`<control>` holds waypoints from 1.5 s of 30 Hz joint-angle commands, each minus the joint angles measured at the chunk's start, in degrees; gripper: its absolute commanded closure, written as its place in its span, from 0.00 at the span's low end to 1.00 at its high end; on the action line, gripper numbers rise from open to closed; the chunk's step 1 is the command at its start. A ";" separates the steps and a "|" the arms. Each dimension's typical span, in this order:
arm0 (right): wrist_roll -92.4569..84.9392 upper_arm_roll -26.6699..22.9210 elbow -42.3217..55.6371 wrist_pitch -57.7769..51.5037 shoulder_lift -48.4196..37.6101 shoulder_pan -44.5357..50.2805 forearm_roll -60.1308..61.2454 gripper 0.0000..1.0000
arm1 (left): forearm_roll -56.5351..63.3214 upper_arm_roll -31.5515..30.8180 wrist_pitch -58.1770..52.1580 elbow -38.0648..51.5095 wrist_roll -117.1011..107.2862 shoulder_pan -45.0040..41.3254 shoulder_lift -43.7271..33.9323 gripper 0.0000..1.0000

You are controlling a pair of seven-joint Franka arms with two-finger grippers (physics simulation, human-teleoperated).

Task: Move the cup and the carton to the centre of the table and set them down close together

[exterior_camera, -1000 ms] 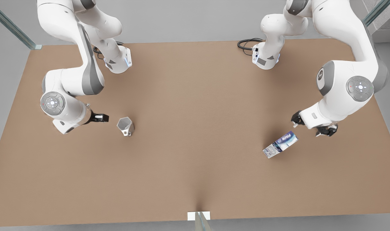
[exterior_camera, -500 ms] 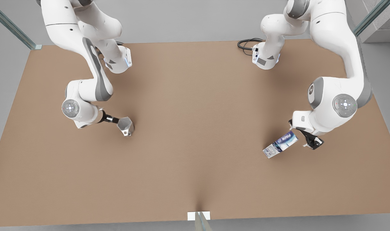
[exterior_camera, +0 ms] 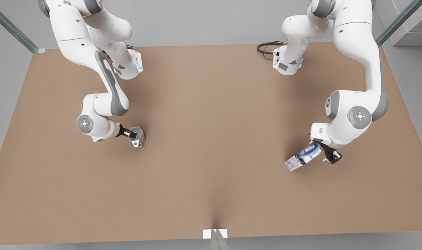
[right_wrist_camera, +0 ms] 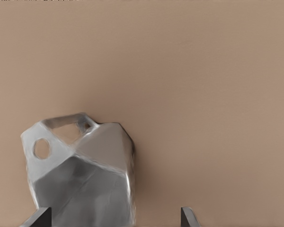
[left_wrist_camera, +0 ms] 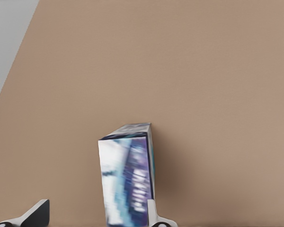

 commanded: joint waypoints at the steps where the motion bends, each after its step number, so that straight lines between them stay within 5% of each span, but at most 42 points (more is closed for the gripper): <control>1: 0.00 0.00 -0.02 0.00 0.14 0.09 0.00 0.00 | 0.25 0.00 0.45 -0.03 0.00 0.06 0.24 0.01; 17: -1.06 0.00 1.39 2.64 6.29 -0.61 1.14 0.00 | 0.25 0.09 7.14 -4.16 -0.35 0.33 4.28 0.01; 19: -2.46 0.00 0.95 2.99 6.03 -0.61 1.14 0.16 | 0.25 0.09 7.14 -4.07 -0.44 0.06 4.19 0.01; 20: -2.55 0.00 0.78 2.99 5.94 -0.61 1.14 0.34 | 0.25 0.09 7.31 -4.07 -0.44 0.06 4.28 0.01; 23: -4.39 0.09 0.69 3.08 6.20 -1.05 1.14 0.63 | 3.23 0.09 11.71 -3.63 3.25 0.59 6.48 0.01; 28: -4.31 0.09 1.04 2.99 6.82 -0.79 1.23 0.72 | 4.55 0.09 15.57 -3.55 15.82 0.24 6.92 0.02; 31: -3.87 0.26 1.21 2.99 6.91 -0.35 1.23 0.79 | 4.55 0.09 15.66 -3.63 15.91 0.06 6.92 0.48; 32: -3.87 0.27 1.21 2.99 6.91 -0.26 1.23 0.79 | 4.55 0.09 15.66 -3.63 15.91 0.06 6.92 0.51; 42: -3.87 1.32 2.00 3.08 6.82 -0.17 0.88 0.79 | 4.47 0.00 14.96 -3.37 16.87 -0.20 5.95 0.54; 45: -3.43 1.85 6.22 -0.96 5.94 -0.17 1.05 0.79 | 4.38 -0.26 6.79 1.11 16.00 -1.08 5.69 0.52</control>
